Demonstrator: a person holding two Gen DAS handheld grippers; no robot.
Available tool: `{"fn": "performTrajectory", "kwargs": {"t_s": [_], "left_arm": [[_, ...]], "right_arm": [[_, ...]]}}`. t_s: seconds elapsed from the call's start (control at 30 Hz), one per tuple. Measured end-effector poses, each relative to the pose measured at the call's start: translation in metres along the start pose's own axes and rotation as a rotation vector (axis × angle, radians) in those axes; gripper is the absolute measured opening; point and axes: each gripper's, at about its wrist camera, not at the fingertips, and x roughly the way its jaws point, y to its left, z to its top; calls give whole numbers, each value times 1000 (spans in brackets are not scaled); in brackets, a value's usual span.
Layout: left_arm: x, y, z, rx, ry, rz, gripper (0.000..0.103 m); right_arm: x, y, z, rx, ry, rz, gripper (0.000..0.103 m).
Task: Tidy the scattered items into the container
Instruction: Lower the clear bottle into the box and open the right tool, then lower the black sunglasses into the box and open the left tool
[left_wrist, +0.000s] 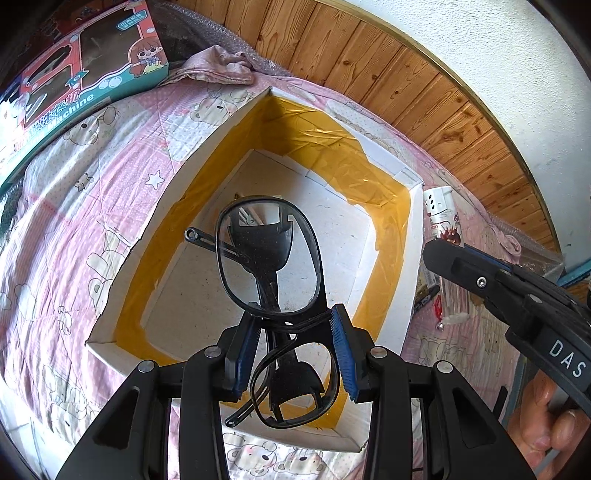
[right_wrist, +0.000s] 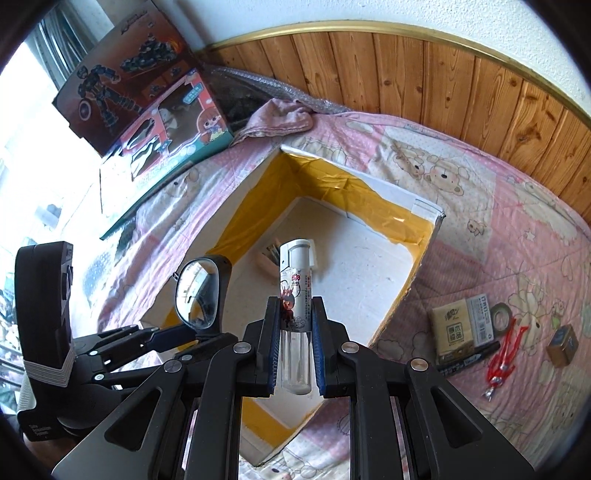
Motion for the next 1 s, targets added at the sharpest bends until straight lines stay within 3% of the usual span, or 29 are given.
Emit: {"fn": "performTrajectory", "kwargs": {"t_s": [0.6,0.7,0.77,1.0], "left_arm": [[34,18,14,-62,54,66,40],[40,23,17,-81,68,55,41],[41,29,16,-105,73,52,41],[35,42,6,-127,76,37,41]], "right_arm": [[59,-16,39,-17,90,-28,17],[67,-21,40,-13,93,-49,20],[68,-26,39,4,92,-41,27],[58,-38,28,65,78,-5,27]]}}
